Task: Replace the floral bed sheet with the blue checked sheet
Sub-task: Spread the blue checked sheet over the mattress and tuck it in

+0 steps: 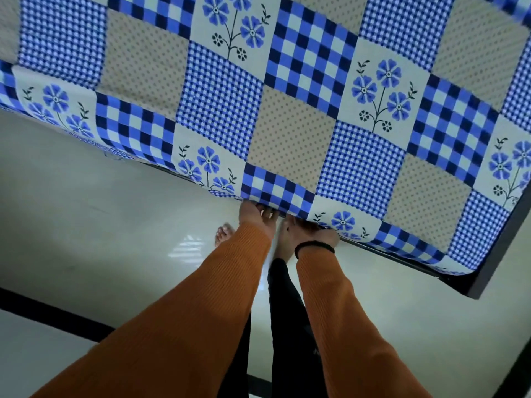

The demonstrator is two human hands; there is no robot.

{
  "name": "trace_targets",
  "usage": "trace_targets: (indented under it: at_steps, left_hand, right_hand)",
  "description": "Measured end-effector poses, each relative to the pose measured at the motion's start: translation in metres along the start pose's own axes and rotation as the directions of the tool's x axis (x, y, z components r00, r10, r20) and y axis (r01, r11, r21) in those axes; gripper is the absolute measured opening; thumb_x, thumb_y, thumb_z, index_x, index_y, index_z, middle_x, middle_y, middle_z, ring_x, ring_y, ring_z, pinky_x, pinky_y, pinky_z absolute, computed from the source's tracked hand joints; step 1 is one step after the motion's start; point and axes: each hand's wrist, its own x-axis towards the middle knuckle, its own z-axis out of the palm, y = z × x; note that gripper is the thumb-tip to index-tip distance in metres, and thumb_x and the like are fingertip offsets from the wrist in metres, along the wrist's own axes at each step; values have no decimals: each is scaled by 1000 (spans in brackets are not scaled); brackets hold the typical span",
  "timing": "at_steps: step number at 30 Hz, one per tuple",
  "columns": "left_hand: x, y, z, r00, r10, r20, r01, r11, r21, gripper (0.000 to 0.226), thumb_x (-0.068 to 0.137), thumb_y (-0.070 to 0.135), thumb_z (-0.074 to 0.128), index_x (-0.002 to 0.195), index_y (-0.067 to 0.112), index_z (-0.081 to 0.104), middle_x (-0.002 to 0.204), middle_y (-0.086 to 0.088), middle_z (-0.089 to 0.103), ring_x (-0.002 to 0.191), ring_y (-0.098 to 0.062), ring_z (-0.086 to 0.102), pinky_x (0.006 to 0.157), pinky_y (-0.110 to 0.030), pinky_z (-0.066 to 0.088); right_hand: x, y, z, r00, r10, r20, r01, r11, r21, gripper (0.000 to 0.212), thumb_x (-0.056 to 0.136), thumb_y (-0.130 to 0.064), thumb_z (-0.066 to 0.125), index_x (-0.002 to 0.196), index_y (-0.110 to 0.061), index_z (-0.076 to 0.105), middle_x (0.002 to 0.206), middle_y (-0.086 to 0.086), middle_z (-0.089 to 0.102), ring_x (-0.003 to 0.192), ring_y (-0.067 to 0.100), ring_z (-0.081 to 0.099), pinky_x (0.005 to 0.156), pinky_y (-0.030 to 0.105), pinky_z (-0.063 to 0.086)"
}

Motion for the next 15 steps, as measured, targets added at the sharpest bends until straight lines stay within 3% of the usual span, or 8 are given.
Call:
trace_targets:
  at_steps: [2,5,6,8,9,10,13,15]
  left_hand:
    - [6,-1,11,1000,17,4,-17,997,-73,28,104,27,40,109,18,66,103,-7,63,93,-24,60,100,-42,51]
    - [17,0,17,1000,-8,-29,5,993,-114,49,106,36,29,148,17,46,148,-6,51,136,-28,50,115,-45,40]
    - [19,0,17,998,-19,-57,11,992,-128,51,107,37,27,150,17,43,151,-7,49,138,-30,49,114,-45,41]
    - [20,-1,13,998,-2,-61,-5,994,-112,42,105,33,29,125,17,63,123,-9,66,103,-27,67,100,-43,53]
    - [22,-1,11,999,-2,-50,-2,998,-67,40,105,31,31,112,14,66,105,-4,68,81,-22,66,93,-41,56]
    - [21,1,8,999,-3,-44,3,1000,-3,42,105,32,32,115,11,67,104,0,68,72,-20,62,93,-42,56]
    - [25,22,-4,997,-78,13,72,963,259,50,110,35,24,146,9,47,139,-14,57,113,-32,64,108,-51,47]
    - [17,44,-13,985,-170,21,140,866,479,50,111,32,22,140,2,49,136,-20,59,121,-38,62,105,-49,49]
  right_hand:
    - [14,0,4,999,-36,19,36,999,-10,51,103,-38,31,137,-14,59,134,14,64,127,36,57,103,54,47]
    - [33,-1,0,995,-76,-64,79,996,49,52,103,-42,29,135,-16,61,135,14,63,129,38,55,107,58,43]
    - [37,-1,-4,996,-66,-59,70,995,68,52,101,-43,30,133,-17,63,134,15,64,128,39,56,107,60,42]
    - [38,-10,-14,1000,-17,11,16,999,45,54,97,-45,33,132,-17,63,134,17,65,127,42,57,108,63,40]
    - [37,-16,-17,999,9,35,-9,1000,-1,54,97,-45,34,131,-15,64,132,18,66,125,43,58,107,62,42]
    - [36,-21,-21,999,31,28,-30,998,-54,52,99,-43,36,129,-12,65,129,19,67,122,42,61,105,60,45]
    - [27,-21,-26,988,34,-149,-83,939,-334,38,104,-27,38,105,2,64,109,21,68,95,34,68,83,48,61]
    - [15,-3,-31,977,5,-212,-162,661,-732,29,105,-21,39,89,-6,58,82,15,65,64,26,62,51,30,56]
